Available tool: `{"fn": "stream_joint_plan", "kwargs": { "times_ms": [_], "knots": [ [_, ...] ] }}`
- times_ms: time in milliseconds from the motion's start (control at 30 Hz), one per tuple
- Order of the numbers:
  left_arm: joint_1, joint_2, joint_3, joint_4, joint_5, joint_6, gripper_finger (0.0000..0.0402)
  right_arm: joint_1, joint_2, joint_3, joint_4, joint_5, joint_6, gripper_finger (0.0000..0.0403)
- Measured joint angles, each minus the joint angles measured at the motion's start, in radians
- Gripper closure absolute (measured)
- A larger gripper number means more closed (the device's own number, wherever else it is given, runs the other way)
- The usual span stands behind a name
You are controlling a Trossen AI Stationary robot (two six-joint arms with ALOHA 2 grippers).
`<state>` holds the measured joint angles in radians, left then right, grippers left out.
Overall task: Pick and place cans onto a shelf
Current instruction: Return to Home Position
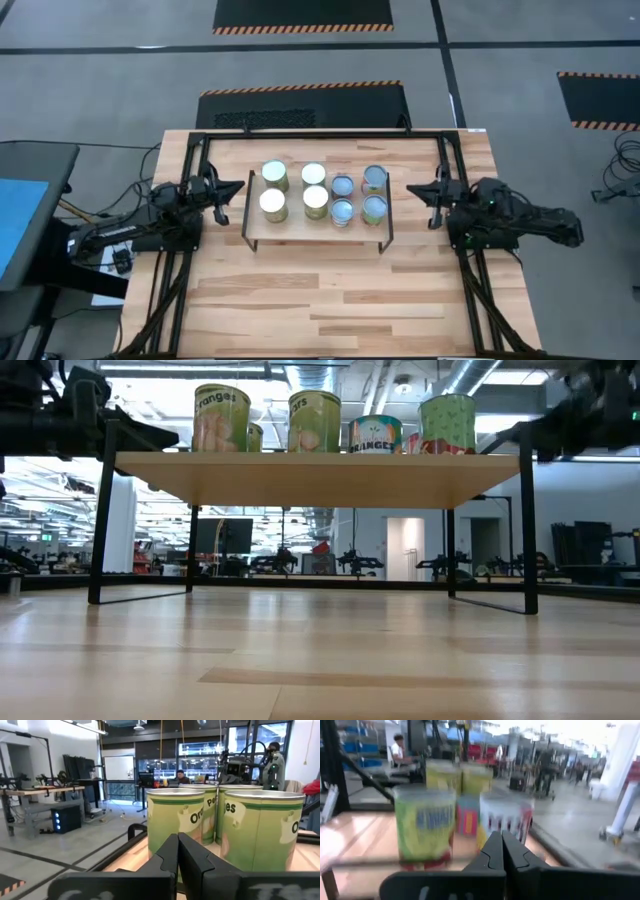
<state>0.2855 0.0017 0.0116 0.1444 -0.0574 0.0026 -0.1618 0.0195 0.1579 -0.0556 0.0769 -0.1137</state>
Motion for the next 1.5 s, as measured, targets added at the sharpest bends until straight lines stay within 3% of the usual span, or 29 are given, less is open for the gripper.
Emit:
{"fn": "stream_joint_plan", "kwargs": {
  "times_ms": [233, 533, 933, 1500],
  "knots": [
    [0.000, 0.000, -0.001, -0.018, 0.004, -0.006, 0.0401, -0.041, -0.016, -0.149, 0.091, 0.001, 0.088, 0.0403],
    [0.000, 0.002, -0.002, -0.113, -0.010, -0.033, 0.0401, -0.051, -0.017, -0.150, 0.097, -0.022, 0.083, 0.0401],
    [0.000, 0.003, -0.003, -0.109, 0.009, -0.037, 0.0401, -0.051, 0.008, -0.151, 0.090, -0.003, 0.087, 0.0361],
    [0.000, 0.003, -0.004, -0.109, 0.009, 0.002, 0.0401, -0.051, 0.007, -0.152, 0.093, -0.002, 0.087, 0.0360]
  ]
}}
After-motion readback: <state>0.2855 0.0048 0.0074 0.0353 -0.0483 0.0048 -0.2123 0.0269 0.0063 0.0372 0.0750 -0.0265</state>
